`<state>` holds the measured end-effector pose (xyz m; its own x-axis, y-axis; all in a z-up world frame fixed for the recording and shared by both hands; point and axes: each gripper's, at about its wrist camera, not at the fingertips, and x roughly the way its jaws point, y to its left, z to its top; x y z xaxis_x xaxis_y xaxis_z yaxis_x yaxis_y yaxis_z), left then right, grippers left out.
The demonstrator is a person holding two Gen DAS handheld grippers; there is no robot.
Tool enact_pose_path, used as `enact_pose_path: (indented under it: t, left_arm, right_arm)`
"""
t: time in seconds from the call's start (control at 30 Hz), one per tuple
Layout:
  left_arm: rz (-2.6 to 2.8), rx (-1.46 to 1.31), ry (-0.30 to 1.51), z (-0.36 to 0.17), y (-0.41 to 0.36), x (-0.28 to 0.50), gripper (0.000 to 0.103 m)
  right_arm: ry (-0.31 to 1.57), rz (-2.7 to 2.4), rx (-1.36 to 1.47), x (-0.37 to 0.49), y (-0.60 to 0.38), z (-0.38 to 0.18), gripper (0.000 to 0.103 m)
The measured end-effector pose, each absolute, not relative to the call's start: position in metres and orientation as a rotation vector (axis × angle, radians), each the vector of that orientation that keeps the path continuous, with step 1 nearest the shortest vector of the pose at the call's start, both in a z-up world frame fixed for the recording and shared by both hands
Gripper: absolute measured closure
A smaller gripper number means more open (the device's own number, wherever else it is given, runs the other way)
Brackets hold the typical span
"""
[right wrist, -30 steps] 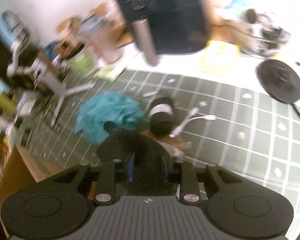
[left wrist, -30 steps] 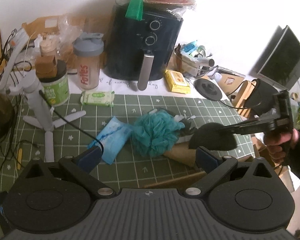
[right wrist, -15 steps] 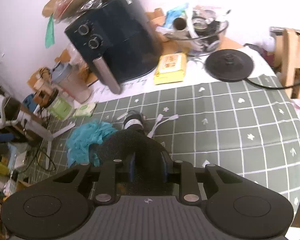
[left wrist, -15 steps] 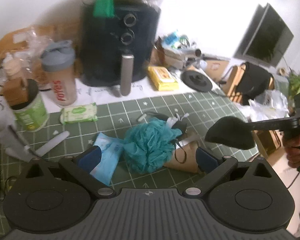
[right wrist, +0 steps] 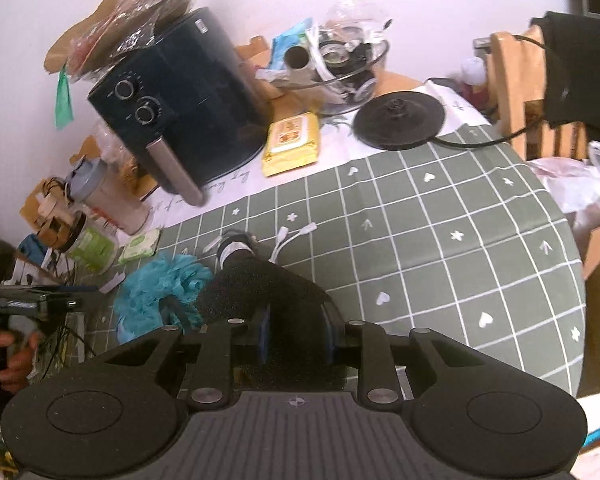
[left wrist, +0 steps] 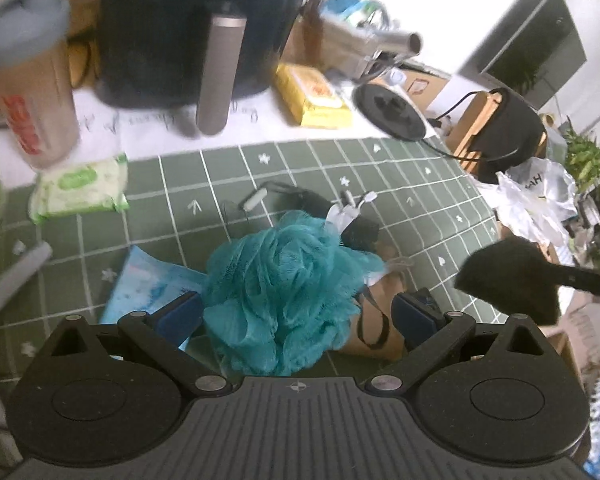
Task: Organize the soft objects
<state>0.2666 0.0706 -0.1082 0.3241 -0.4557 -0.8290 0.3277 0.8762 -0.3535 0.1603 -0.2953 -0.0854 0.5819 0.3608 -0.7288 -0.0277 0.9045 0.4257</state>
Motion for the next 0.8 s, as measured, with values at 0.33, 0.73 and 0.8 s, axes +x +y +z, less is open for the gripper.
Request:
enact_pose_path:
  t: [0.33, 0.73, 0.8]
  left_arm:
    - [-0.528, -0.231, 1.299, -0.142, 0.074, 0.305, 0.016]
    - [-0.569, -0.244, 1.374, -0.165, 0.067, 0.315, 0.039]
    - [-0.570, -0.255, 1.372, -0.163, 0.069, 0.314, 0.056]
  right_arm:
    - [0.873, -0.011, 0.156, 0.151, -0.301, -0.119, 0.075]
    - [0.862, 0.062, -0.179, 0.128, -0.274, -0.166, 0.068]
    - [0.862, 0.104, -0.187, 0.124, -0.272, -0.163, 0.060]
